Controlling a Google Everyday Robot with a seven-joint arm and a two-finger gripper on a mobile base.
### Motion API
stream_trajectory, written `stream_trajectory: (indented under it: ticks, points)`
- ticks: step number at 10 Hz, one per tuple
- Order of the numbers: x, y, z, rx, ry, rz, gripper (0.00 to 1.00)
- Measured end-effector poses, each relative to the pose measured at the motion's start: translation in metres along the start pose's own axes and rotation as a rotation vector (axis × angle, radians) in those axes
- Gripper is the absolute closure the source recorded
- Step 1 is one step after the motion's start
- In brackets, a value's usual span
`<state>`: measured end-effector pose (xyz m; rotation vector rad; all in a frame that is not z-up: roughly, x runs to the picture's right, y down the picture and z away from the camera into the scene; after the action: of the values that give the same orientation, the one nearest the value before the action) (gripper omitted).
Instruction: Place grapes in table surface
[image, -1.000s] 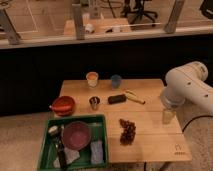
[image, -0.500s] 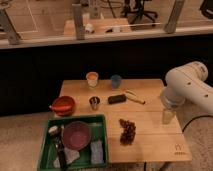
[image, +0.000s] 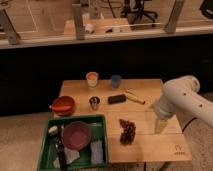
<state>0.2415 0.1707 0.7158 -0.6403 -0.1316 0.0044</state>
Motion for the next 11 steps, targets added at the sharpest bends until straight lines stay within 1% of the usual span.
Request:
stream_trajectory:
  ticks: [1,2,3,4,5,11]
  points:
    - [-0.011,0.013,0.018,-0.035,-0.028,-0.022,0.2]
    - [-0.025,0.027,0.034,-0.074,-0.067,-0.041,0.2]
    - [-0.033,0.034,0.042,-0.098,-0.093,-0.05,0.2]
    - [-0.038,0.039,0.046,-0.117,-0.108,-0.058,0.2]
    - [-0.047,0.044,0.05,-0.133,-0.134,-0.07,0.2]
    - [-0.048,0.045,0.05,-0.137,-0.138,-0.072,0.2]
